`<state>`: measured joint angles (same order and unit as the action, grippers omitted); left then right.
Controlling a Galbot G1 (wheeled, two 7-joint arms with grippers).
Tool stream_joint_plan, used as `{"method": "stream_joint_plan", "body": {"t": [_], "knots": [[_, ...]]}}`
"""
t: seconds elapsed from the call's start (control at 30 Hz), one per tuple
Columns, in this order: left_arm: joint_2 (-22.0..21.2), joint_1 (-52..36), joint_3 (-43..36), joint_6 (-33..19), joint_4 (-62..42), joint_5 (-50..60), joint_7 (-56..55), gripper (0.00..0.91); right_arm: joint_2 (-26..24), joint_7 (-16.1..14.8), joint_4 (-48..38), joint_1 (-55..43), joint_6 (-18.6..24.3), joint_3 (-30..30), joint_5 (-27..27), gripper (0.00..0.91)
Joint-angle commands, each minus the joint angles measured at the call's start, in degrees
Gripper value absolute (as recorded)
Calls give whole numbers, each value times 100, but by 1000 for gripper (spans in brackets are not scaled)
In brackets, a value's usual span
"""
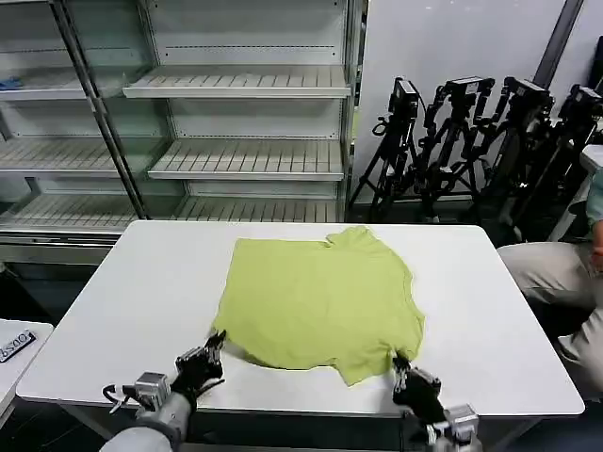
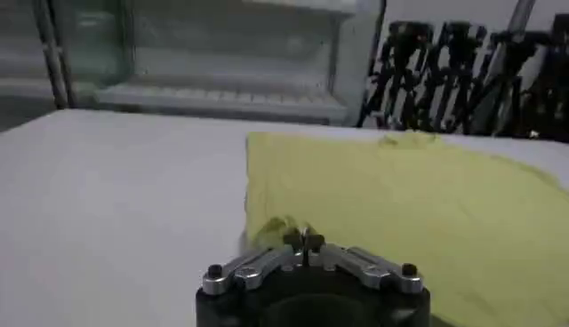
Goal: Fold and organize the clothes.
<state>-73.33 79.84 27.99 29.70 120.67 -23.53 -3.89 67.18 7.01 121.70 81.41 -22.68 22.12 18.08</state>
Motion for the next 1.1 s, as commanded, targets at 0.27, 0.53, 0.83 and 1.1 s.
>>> {"method": "stream_joint_plan", "body": {"t": [0.27,0.53,0.83,1.1], "knots": [[-22,-1826,-192,42,-1331,-851,6,10,125,-255,-1463,-1974,-134,-317,-225,0],[-37,-2150,-300,32,-1802,-886,15,10,253,-296,-1796,-2260,-115,-346,-297,0],[-20,-2367,-436,39,-2166,-859,66,10,373,-397,-2087,-2407,-61,-403,-387,0],[45,-2408,-323,6,-2496,-856,44,907,488,-417,-2271,-2417,-67,-435,-529,181]]}}
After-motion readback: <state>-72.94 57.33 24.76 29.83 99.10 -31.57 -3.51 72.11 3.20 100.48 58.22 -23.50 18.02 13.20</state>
